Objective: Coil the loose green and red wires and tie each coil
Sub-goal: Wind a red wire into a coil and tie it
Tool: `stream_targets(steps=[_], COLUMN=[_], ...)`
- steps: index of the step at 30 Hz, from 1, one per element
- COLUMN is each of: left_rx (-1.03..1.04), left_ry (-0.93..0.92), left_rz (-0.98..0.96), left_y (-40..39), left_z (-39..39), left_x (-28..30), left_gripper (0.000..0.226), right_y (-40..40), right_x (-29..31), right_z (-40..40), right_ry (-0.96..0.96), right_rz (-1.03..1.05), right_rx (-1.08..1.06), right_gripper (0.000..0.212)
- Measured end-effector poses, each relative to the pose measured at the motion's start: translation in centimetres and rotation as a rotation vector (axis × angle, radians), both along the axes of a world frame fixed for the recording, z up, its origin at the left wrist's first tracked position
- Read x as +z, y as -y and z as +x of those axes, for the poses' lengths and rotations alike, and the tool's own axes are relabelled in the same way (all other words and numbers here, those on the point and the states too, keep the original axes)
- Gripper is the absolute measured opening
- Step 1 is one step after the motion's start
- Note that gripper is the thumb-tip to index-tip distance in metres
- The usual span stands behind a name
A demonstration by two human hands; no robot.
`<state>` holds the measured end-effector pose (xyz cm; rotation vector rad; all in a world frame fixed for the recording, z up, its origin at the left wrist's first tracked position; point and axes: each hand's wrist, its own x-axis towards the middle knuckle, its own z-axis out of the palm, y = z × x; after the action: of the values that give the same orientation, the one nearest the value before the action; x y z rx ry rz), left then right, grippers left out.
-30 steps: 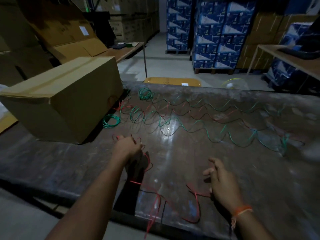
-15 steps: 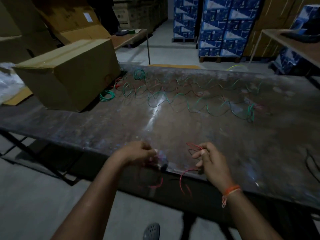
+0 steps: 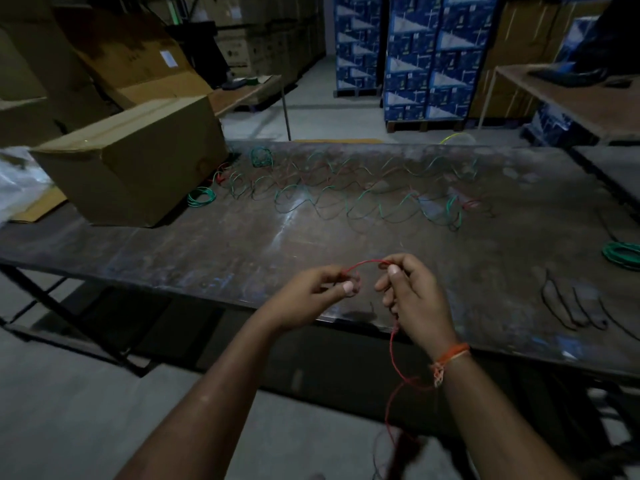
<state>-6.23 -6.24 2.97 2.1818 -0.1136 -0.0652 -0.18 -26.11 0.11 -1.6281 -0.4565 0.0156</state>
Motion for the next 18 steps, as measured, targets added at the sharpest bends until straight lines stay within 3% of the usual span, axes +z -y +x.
stream_targets(steps=[6,11,15,18], left_rx=[0.105,0.196,0.470,0.542], left_ry=[0.108,0.169,0.212,0.199], left_rz=[-0.482,-0.959,-1.166,-1.321], left_y=[0.0,1.2,0.2,-1.0], left_z=[-1.3,-1.4,-0.4,0.0], left_x=[-0.8,0.7,2.0,1.7], left_gripper=[0.025,0.027,0.038,0.035], right_y=[1.4,0.5,-0.4,-0.9], right_x=[-0.6,-3.7,-5.1,-5.1], right_z=[1.5,0.5,-1.5,-1.8], right_ry=[-0.085,-0.110,-0.033,0.038], right_rz=[0.063,-0.318,-0.551,-0.637], right_rx=[-0.164,0.067,0.174,0.167], right_gripper=[0.019,0.022,0.024,0.024])
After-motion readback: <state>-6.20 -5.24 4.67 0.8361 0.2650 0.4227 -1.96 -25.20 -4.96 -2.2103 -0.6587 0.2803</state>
